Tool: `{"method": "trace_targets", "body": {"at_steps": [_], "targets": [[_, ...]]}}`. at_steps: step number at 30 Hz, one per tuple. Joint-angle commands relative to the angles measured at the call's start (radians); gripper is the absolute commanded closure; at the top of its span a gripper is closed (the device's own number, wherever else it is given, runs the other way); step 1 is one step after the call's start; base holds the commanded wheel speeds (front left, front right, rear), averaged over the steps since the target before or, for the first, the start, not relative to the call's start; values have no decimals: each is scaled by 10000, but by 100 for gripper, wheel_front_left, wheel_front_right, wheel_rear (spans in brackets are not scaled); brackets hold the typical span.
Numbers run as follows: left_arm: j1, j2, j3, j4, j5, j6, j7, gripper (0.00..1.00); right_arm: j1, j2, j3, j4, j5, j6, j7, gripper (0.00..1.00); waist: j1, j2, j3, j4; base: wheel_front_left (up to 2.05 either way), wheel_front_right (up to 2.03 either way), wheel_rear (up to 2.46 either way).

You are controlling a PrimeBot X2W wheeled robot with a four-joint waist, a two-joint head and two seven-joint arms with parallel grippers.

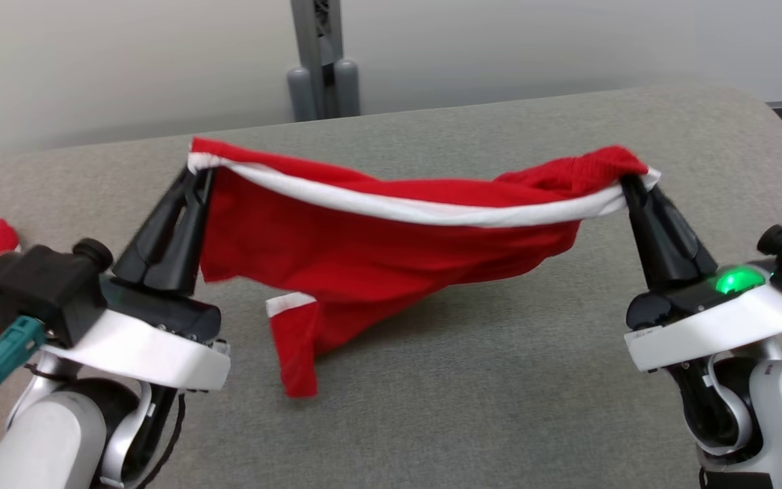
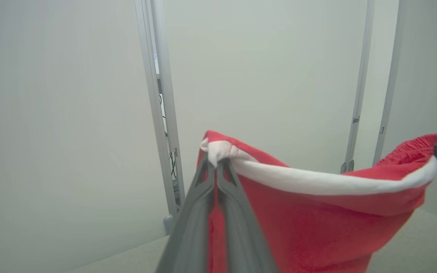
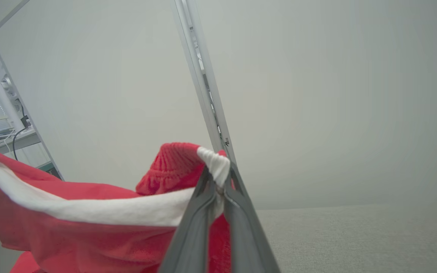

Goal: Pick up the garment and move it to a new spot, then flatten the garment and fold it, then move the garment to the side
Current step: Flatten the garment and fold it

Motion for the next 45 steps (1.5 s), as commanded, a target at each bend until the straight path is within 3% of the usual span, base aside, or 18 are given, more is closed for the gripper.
{"method": "trace_targets", "body": {"at_steps": [1,11,19,26,33,34,39,45], "targets": [[-195,39,86,-108,46,63,27,100,-127,0,-43,-214,-86,-3,0,100,0,0,-31,-253,0,0,0],[-1159,163,292,-1013,295,211,243,100,-641,248,-549,-1751,-955,-3,189,100,0,0,-20,-690,0,0,0],[-2004,-74,125,44,-336,-219,439,100,-1722,209,-467,-939,-1237,-3,230,100,0,0,396,-685,0,0,0],[-4692,-654,311,3021,-1187,-1008,312,100,-4438,-85,-2,1441,-1560,-2,-230,100,0,0,1281,-483,0,0,0],[-8061,-1066,250,6626,-1046,-1638,-156,100,-7780,-19,430,4844,-1186,-3,-1228,100,0,0,2154,-282,0,0,0],[-8061,-1066,250,6626,-1046,-1638,-156,100,-7780,-19,430,4844,-1186,-3,-1228,100,0,0,2154,-282,0,0,0],[-10441,-1361,200,9018,-746,-1992,-1156,100,-10187,70,614,7331,-603,-3,-2274,100,0,0,2584,-215,0,0,0],[-11310,-1574,-198,10835,-589,-2388,-1747,100,-10986,195,1166,9272,22,-3,-2655,100,0,0,3038,-148,0,0,0]]}}
